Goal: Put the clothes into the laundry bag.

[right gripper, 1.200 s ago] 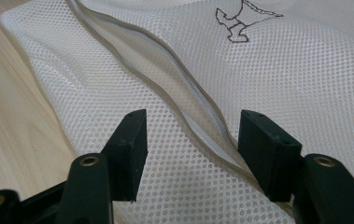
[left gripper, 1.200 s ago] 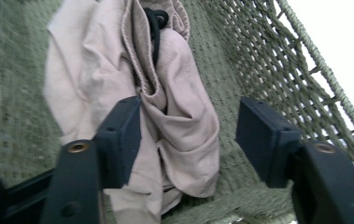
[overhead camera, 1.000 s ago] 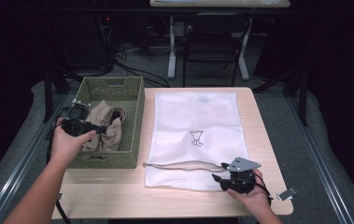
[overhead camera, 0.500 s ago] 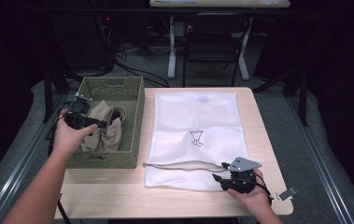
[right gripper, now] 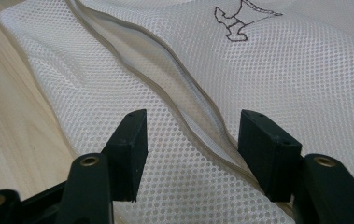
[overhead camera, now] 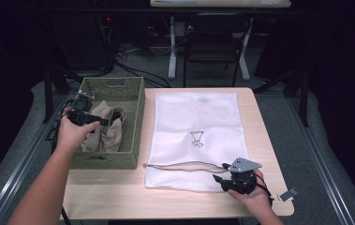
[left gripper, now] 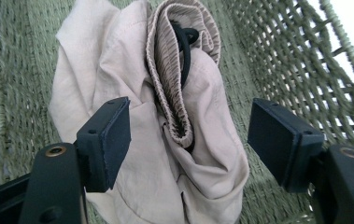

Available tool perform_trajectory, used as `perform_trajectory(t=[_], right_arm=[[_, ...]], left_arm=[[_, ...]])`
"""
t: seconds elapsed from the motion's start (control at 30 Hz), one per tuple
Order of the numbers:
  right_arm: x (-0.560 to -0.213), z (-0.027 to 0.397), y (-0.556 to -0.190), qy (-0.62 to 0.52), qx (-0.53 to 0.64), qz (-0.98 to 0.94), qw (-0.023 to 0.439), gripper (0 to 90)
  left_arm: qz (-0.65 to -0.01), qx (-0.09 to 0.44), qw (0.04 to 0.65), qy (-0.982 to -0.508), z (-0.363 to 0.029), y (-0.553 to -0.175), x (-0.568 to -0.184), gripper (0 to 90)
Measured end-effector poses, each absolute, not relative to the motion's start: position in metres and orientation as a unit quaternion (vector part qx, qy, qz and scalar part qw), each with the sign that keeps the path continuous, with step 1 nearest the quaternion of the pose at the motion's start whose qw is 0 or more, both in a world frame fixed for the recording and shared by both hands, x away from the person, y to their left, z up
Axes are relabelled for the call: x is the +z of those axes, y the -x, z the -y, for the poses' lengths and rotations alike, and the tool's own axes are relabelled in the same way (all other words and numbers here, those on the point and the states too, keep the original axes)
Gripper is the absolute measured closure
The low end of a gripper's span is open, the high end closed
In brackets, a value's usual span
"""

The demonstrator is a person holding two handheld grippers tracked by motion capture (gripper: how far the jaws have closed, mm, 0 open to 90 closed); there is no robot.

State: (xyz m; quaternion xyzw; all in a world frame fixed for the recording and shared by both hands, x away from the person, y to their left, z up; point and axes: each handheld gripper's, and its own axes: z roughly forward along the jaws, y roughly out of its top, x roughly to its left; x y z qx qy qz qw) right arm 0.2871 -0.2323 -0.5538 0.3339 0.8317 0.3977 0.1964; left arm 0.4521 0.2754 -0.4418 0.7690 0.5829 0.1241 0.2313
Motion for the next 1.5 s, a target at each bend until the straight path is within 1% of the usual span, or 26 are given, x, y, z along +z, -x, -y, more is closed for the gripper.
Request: perform_trajectory(t=[0.5,0.53,1.0,1.17,1.5], right_arm=[[-0.554,0.233,-0.287,-0.334,0.398,-0.832,0.194,42.7],[-0.554,0.233,-0.287,-0.334,0.398,-0.832,0.193,42.7],[-0.555,0.232,-0.287,-0.332,0.396,-0.834,0.192,42.7],[-0.555,0.232,-0.287,-0.332,0.396,-0.835,0.191,42.7],[-0.555,0.232,-0.287,-0.331,0.396,-0.835,0.19,42.7]], left_arm=[[-0.602,0.101,0.199,-0.767,-0.266,-0.47,-0.471,31.1],[-0.602,0.106,0.193,-0.767,-0.266,-0.471,-0.473,31.1],[-0.611,0.104,0.177,-0.764,-0.265,-0.476,-0.486,29.9],[-0.61,0.093,0.173,-0.768,-0.26,-0.477,-0.491,29.3],[-0.609,0.097,0.145,-0.774,-0.251,-0.485,-0.502,28.5]])
